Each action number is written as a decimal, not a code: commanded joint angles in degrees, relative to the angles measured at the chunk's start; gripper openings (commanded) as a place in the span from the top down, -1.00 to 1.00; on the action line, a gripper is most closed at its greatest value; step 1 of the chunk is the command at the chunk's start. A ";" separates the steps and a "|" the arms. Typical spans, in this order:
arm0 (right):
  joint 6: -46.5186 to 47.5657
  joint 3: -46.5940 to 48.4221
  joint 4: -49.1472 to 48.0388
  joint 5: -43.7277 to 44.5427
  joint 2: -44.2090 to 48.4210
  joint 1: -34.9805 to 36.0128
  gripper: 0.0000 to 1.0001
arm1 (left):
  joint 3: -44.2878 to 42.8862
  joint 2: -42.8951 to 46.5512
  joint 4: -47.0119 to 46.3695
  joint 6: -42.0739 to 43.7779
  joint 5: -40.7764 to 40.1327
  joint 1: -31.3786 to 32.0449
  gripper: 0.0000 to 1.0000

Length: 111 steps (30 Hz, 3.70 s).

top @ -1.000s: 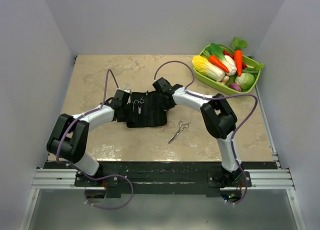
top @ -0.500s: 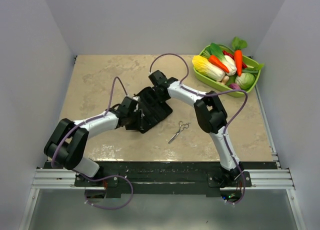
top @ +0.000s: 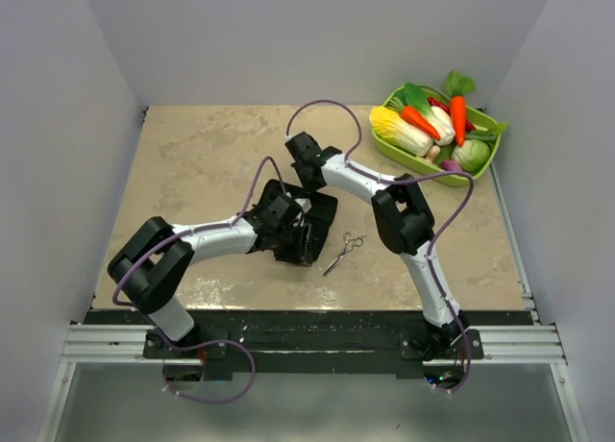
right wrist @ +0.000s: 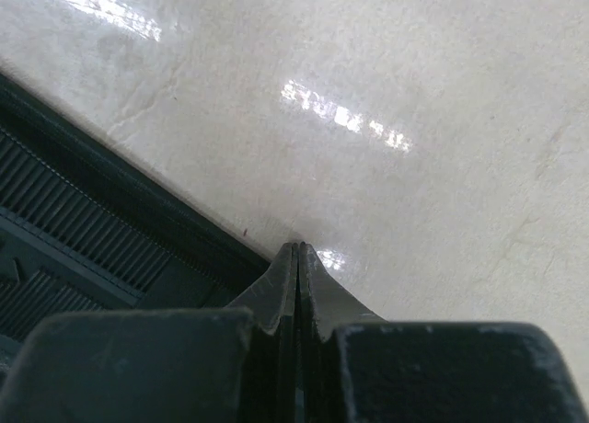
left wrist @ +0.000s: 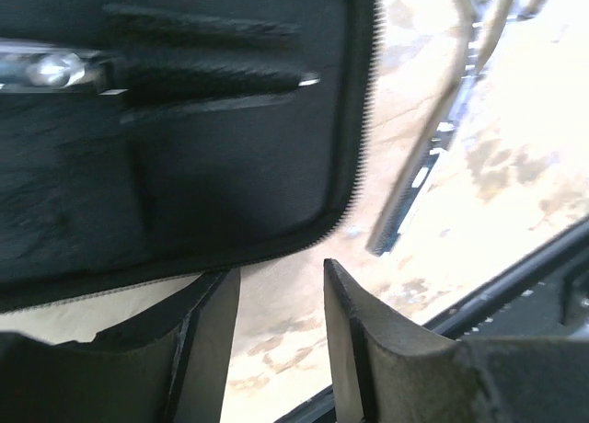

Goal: Sort the hair-cutting tools
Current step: Adjust the hairdressing tool bag at the center of the board, then pick up the scissors from the center of the board.

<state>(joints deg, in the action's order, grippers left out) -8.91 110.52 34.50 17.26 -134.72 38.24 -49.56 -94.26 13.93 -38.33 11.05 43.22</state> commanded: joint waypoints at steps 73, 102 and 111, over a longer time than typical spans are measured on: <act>-10.16 -53.56 -4.01 -1.53 38.03 2.37 1.00 | -6.34 17.45 17.80 5.28 -8.15 -10.09 -0.37; 7.12 -42.32 7.85 -14.17 44.20 3.59 0.42 | -5.02 17.00 15.25 4.84 -6.65 -10.00 -0.38; 16.10 -42.67 7.34 -18.32 42.08 7.37 0.35 | -4.67 17.88 16.56 4.93 -7.18 -10.00 -0.38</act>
<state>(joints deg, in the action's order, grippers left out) 1.19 67.59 40.99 0.34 -92.73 43.62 -54.30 -78.39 31.09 -33.41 3.64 33.43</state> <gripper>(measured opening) 0.324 0.686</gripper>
